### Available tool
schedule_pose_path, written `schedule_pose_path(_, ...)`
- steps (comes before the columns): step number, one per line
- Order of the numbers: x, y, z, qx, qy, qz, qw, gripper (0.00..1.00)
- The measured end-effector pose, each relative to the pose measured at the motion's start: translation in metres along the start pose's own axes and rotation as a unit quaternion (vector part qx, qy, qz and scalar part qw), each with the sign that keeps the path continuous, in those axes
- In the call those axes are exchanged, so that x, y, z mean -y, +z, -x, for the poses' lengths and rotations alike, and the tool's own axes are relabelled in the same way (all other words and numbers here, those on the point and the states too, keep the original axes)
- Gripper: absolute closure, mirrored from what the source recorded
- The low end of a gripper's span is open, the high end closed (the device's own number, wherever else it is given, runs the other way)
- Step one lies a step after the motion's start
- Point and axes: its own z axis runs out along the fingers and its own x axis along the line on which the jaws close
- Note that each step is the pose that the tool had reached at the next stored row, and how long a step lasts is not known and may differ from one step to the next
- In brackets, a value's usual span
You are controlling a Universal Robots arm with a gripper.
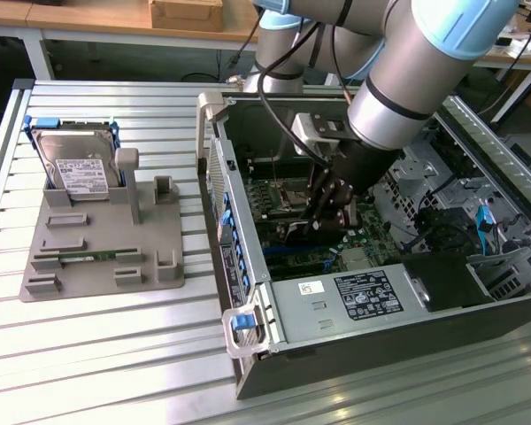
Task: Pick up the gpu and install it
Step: 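Insert the gpu into the slot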
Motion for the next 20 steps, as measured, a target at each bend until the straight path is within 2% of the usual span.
schedule_pose_path(14, 0.0008, 0.0086, 0.0023, -0.0009, -0.006, 0.0001, 1.0, 0.73)
schedule_pose_path(20, 0.0002, 0.0055, 0.0024, -0.0013, -0.007, -0.0003, 1.0, 0.73)
